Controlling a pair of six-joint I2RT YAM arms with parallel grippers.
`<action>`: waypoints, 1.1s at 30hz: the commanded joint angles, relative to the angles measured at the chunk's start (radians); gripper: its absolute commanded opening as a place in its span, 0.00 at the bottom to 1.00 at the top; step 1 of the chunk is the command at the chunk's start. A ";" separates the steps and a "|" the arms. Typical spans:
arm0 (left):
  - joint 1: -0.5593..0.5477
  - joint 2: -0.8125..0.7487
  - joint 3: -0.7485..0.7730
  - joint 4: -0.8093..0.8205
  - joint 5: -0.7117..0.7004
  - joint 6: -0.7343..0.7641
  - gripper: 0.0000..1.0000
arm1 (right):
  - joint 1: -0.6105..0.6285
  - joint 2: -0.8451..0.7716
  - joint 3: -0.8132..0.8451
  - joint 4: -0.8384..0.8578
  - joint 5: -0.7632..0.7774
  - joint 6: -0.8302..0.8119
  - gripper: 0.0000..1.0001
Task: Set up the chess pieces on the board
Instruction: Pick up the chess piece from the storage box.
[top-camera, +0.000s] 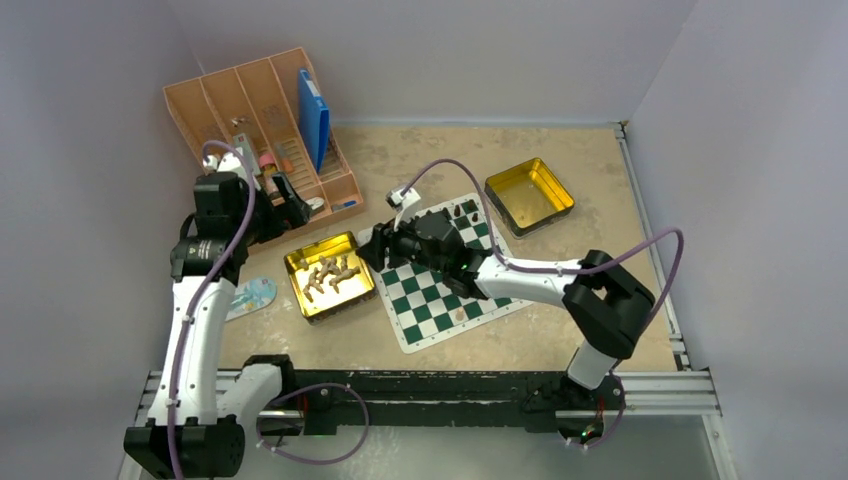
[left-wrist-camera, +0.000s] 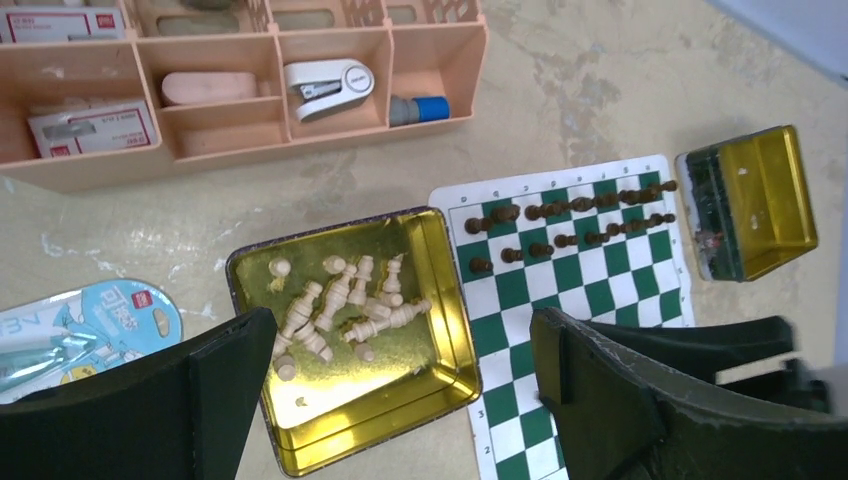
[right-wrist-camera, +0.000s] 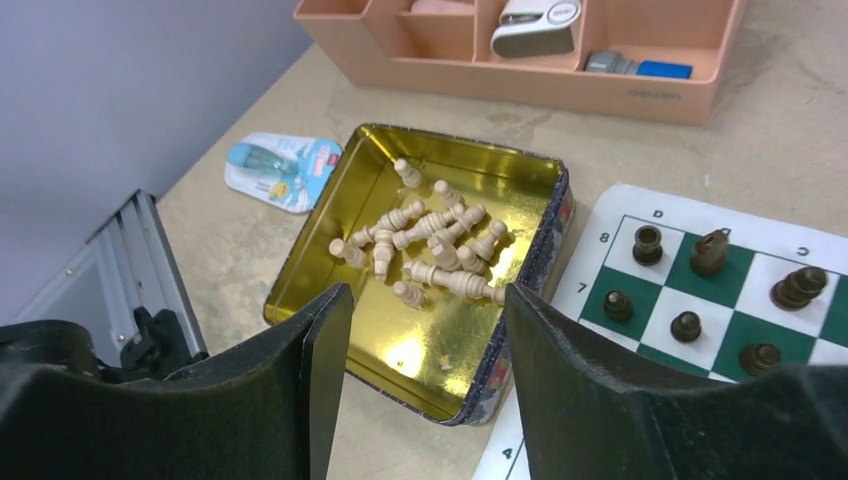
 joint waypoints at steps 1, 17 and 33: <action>0.032 -0.018 0.108 0.001 0.118 0.032 1.00 | 0.043 0.058 0.069 0.035 0.034 -0.047 0.58; 0.031 -0.163 0.177 -0.064 0.173 -0.001 0.99 | 0.101 0.389 0.394 -0.144 0.095 -0.182 0.49; 0.030 -0.216 0.199 -0.067 0.240 -0.037 0.97 | 0.113 0.509 0.498 -0.218 0.077 -0.240 0.39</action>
